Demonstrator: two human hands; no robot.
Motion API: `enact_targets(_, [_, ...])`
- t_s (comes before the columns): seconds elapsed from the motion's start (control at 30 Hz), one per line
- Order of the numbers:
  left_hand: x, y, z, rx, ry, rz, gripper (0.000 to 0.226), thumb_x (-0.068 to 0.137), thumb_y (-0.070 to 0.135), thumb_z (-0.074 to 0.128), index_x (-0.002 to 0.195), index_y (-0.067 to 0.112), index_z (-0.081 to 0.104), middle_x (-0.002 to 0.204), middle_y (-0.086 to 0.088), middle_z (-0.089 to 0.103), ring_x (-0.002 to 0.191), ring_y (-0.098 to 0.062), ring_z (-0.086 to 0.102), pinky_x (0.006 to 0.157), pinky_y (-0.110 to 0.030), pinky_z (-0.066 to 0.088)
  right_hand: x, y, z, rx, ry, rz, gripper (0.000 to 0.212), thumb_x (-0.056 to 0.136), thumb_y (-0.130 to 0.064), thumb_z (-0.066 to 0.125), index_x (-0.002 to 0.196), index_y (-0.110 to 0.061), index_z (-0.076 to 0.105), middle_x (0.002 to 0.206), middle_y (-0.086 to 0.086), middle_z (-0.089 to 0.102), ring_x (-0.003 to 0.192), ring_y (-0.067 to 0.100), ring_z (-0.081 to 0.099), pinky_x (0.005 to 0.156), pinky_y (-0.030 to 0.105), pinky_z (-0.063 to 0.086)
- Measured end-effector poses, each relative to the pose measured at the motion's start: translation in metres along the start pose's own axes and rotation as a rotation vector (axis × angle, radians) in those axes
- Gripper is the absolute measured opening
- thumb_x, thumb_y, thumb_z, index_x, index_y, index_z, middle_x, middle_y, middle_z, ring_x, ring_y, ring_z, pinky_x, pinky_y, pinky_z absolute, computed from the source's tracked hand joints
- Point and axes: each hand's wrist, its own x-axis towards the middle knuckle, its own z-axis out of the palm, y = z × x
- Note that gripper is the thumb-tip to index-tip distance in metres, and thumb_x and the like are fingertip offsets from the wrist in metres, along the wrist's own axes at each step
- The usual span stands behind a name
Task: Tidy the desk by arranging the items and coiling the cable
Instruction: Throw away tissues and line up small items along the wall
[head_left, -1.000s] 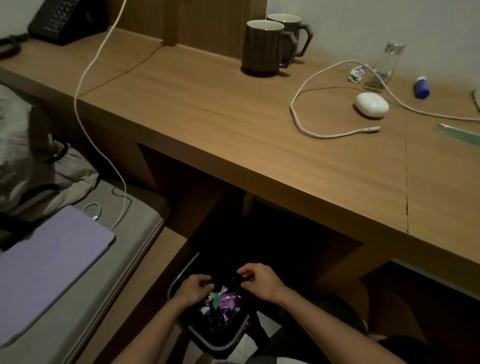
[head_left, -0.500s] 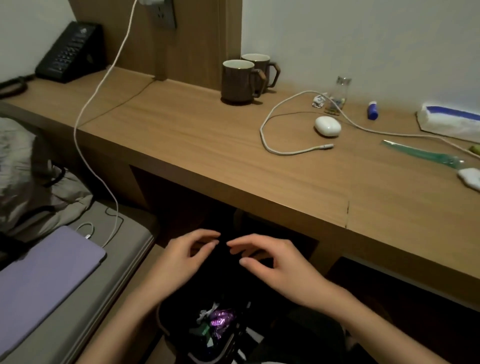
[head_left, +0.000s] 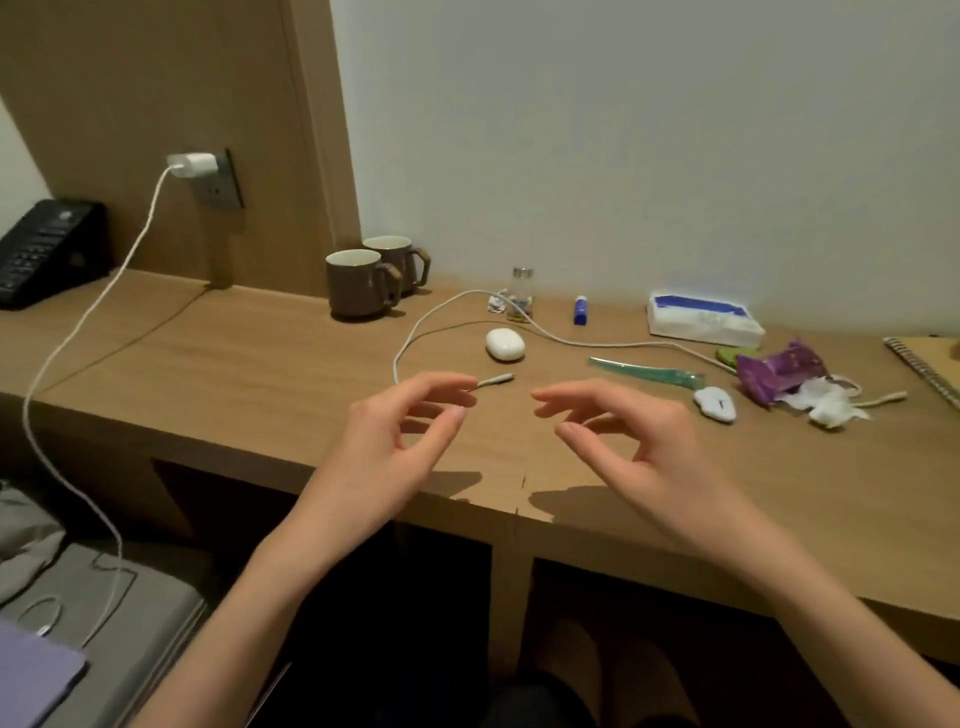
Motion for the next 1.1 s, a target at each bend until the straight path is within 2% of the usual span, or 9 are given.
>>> enact_targets(0.17, [0.044, 0.02, 0.044, -0.039, -0.082, 0.086, 0.029, 0.091, 0.021, 0.058, 0.119, 0.029, 0.06, 0.107, 0.016, 0.067, 0.099, 0.006, 0.059, 0.084, -0.012, 0.049, -0.009, 0.046, -0.055, -0.181, 0.145, 0.102, 0.029, 0.089, -0.009, 0.062, 0.114, -0.022, 0.065, 0.104, -0.011, 0.068, 0.091, 0.005, 0.063, 0.078, 0.015, 0.051])
enact_targets(0.3, [0.084, 0.021, 0.087, -0.007, -0.173, 0.106, 0.033, 0.091, 0.028, 0.056, 0.124, 0.034, 0.055, 0.116, 0.019, 0.061, 0.106, 0.005, 0.055, 0.091, -0.025, 0.051, -0.018, 0.094, -0.099, -0.423, 0.244, 0.23, 0.027, 0.089, -0.018, 0.062, 0.115, -0.026, 0.064, 0.106, -0.013, 0.062, 0.1, 0.007, 0.054, 0.086, 0.025, 0.044])
enact_targets(0.37, [0.104, 0.02, 0.108, 0.028, -0.199, 0.133, 0.035, 0.092, 0.029, 0.055, 0.127, 0.033, 0.053, 0.122, 0.017, 0.058, 0.113, 0.003, 0.051, 0.097, -0.031, 0.047, -0.02, 0.116, -0.118, -0.518, 0.263, 0.308, 0.03, 0.089, -0.018, 0.063, 0.118, -0.026, 0.063, 0.115, -0.007, 0.062, 0.108, 0.013, 0.049, 0.089, 0.025, 0.037])
enact_targets(0.5, [0.14, 0.019, 0.153, 0.13, -0.249, 0.147, 0.042, 0.092, 0.032, 0.054, 0.134, 0.032, 0.047, 0.136, 0.012, 0.048, 0.128, -0.004, 0.038, 0.109, -0.033, 0.035, -0.02, 0.148, -0.143, -0.596, 0.196, 0.502, 0.045, 0.088, -0.03, 0.063, 0.132, -0.026, 0.053, 0.142, -0.003, 0.046, 0.129, 0.018, 0.033, 0.105, 0.032, 0.029])
enact_targets(0.6, [0.161, 0.012, 0.183, 0.159, -0.281, 0.128, 0.044, 0.093, 0.035, 0.052, 0.136, 0.031, 0.044, 0.141, 0.009, 0.043, 0.135, -0.009, 0.032, 0.113, -0.039, 0.03, -0.018, 0.171, -0.154, -0.673, 0.055, 0.548, 0.06, 0.085, -0.042, 0.064, 0.14, -0.033, 0.041, 0.152, -0.006, 0.033, 0.14, 0.018, 0.02, 0.112, 0.04, 0.025])
enact_targets(0.67, [0.172, 0.007, 0.198, 0.179, -0.301, 0.122, 0.045, 0.093, 0.036, 0.051, 0.138, 0.03, 0.043, 0.144, 0.008, 0.04, 0.14, -0.012, 0.025, 0.116, -0.042, 0.025, -0.016, 0.183, -0.159, -0.708, -0.029, 0.566, 0.068, 0.083, -0.047, 0.063, 0.143, -0.037, 0.032, 0.154, -0.009, 0.028, 0.142, 0.018, 0.017, 0.115, 0.041, 0.022])
enact_targets(0.77, [0.187, 0.0, 0.215, 0.212, -0.304, 0.101, 0.046, 0.094, 0.035, 0.05, 0.139, 0.028, 0.041, 0.148, 0.005, 0.037, 0.144, -0.016, 0.017, 0.117, -0.042, 0.02, -0.012, 0.194, -0.162, -0.743, -0.072, 0.555, 0.072, 0.081, -0.053, 0.061, 0.144, -0.04, 0.028, 0.152, -0.011, 0.031, 0.14, 0.018, 0.02, 0.116, 0.039, 0.023])
enact_targets(0.93, [0.208, -0.021, 0.231, 0.304, -0.256, 0.067, 0.046, 0.095, 0.039, 0.047, 0.138, 0.027, 0.043, 0.146, 0.002, 0.041, 0.143, -0.02, 0.021, 0.116, -0.044, 0.021, -0.011, 0.201, -0.162, -0.706, -0.097, 0.557, 0.068, 0.081, -0.054, 0.06, 0.142, -0.04, 0.03, 0.15, -0.013, 0.029, 0.14, 0.024, 0.021, 0.113, 0.041, 0.028])
enact_targets(1.1, [0.218, -0.039, 0.24, 0.371, -0.203, 0.045, 0.044, 0.095, 0.043, 0.042, 0.135, 0.028, 0.047, 0.14, 0.002, 0.048, 0.135, -0.019, 0.034, 0.113, -0.046, 0.026, -0.011, 0.206, -0.154, -0.564, 0.102, 0.564, 0.049, 0.075, -0.064, 0.061, 0.118, -0.044, 0.046, 0.144, -0.01, 0.034, 0.131, 0.019, 0.034, 0.105, 0.036, 0.039])
